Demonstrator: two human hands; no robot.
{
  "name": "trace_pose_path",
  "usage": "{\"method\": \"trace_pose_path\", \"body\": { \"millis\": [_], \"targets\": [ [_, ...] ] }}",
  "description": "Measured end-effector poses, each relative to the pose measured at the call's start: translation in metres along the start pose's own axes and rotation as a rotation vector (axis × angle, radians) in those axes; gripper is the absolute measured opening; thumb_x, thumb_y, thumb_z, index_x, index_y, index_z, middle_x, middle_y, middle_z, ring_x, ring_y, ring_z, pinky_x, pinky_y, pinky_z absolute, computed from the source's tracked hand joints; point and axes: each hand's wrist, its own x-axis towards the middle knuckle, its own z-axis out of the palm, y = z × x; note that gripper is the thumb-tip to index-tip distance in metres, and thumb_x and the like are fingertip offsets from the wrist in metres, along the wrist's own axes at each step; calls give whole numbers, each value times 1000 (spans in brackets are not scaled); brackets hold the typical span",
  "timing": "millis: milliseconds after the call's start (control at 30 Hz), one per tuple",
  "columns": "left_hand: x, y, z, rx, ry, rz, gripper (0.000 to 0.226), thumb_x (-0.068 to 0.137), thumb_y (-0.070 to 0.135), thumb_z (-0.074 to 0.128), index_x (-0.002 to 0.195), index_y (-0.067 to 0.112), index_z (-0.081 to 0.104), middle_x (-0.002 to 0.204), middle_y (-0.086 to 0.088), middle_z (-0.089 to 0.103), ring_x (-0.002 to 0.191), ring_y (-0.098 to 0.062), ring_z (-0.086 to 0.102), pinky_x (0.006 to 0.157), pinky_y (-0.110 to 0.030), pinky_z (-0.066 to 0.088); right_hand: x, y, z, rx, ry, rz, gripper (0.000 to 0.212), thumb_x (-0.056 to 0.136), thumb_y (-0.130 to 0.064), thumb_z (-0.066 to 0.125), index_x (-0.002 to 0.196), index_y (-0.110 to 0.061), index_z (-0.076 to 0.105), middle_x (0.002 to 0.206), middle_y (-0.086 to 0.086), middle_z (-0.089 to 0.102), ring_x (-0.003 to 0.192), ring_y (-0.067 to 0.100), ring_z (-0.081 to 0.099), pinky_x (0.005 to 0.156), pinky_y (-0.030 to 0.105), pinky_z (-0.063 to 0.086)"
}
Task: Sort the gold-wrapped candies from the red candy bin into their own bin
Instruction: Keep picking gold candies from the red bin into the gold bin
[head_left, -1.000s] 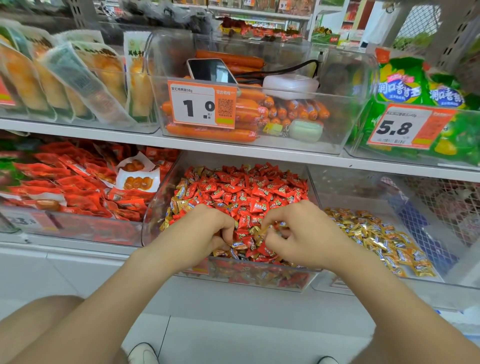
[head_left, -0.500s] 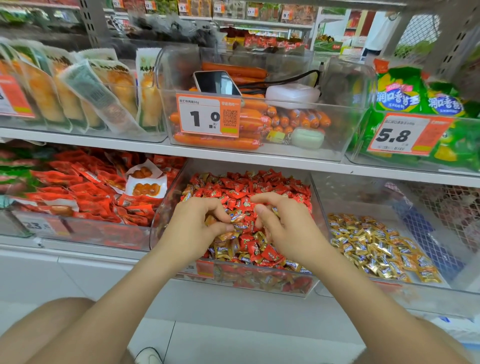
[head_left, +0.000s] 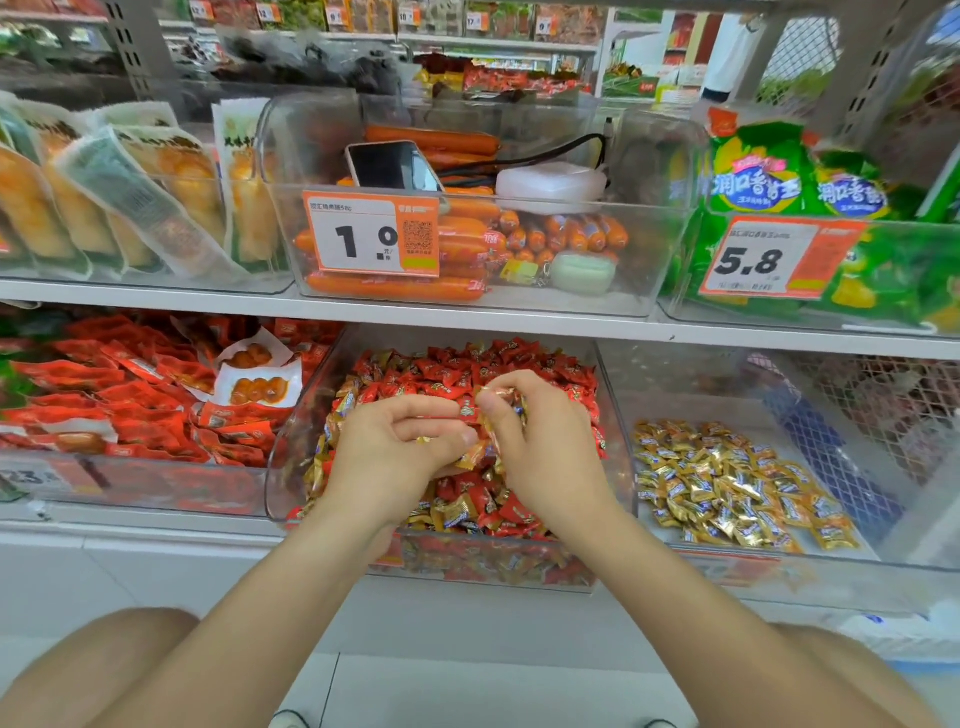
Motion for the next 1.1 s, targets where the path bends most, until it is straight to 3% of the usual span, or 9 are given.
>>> {"method": "trace_pose_path", "body": {
  "millis": [200,300,433,567,633,733,933,1033,1100],
  "targets": [
    [-18,18,48,142,-30,281,20,83,8,87,96,20,77,87,5,79,84,-8,75,75,-22,59,-1,40,-104,-51,52,181,21,100,-50,66,92,-32,73,70,-16,70,65,-4,63,64,21,46],
    [-24,24,94,262,-180,424,23,84,3,83,92,23,77,87,11,78,85,-3,73,78,-20,57,-19,88,-146,-180,-87,412,28,98,-50,67,84,-26,73,60,-9,69,49,3,61,60,31,54],
    [-15,21,167,467,-300,617,19,84,7,77,89,25,77,84,16,74,83,0,69,81,-24,55,-32,157,-179,-287,-50,585,32,102,-42,62,89,-15,73,69,3,70,62,25,70,64,39,60],
    [9,4,229,709,-494,647,27,91,12,71,115,24,73,108,6,71,95,-10,68,97,-34,51,-39,189,-197,119,-70,724,42,109,-39,54,111,0,70,83,6,66,65,16,63,62,32,56],
    [18,0,246,899,-676,634,32,101,21,63,133,21,67,130,0,70,116,-21,65,107,-31,43,-40,189,-206,254,-97,768,37,110,-40,49,119,-15,74,102,0,75,82,8,70,68,26,50],
    [19,0,245,1050,-820,722,27,105,21,55,125,23,73,127,1,72,119,-24,63,107,-37,45,-40,191,-213,81,-62,678,32,107,-35,54,125,-22,76,117,-2,76,110,16,69,88,37,51],
    [3,4,151,981,-426,940,16,95,32,53,99,30,69,94,11,64,92,-18,57,85,-43,50,-36,118,-182,-45,-20,384,22,97,-17,61,94,-32,76,77,-4,76,70,18,72,72,37,59],
    [12,-1,86,996,-70,754,16,91,31,53,100,29,66,98,10,57,97,-21,50,88,-45,47,-35,58,-145,8,-36,192,23,96,-12,62,93,-29,77,70,-9,71,62,4,64,61,18,48],
    [20,-2,49,1124,110,502,26,92,31,54,116,25,62,113,-2,54,108,-32,47,96,-49,45,-32,31,-112,-51,-92,25,20,94,-15,64,99,-29,77,85,-11,68,77,3,63,73,18,49]
  ]
}}
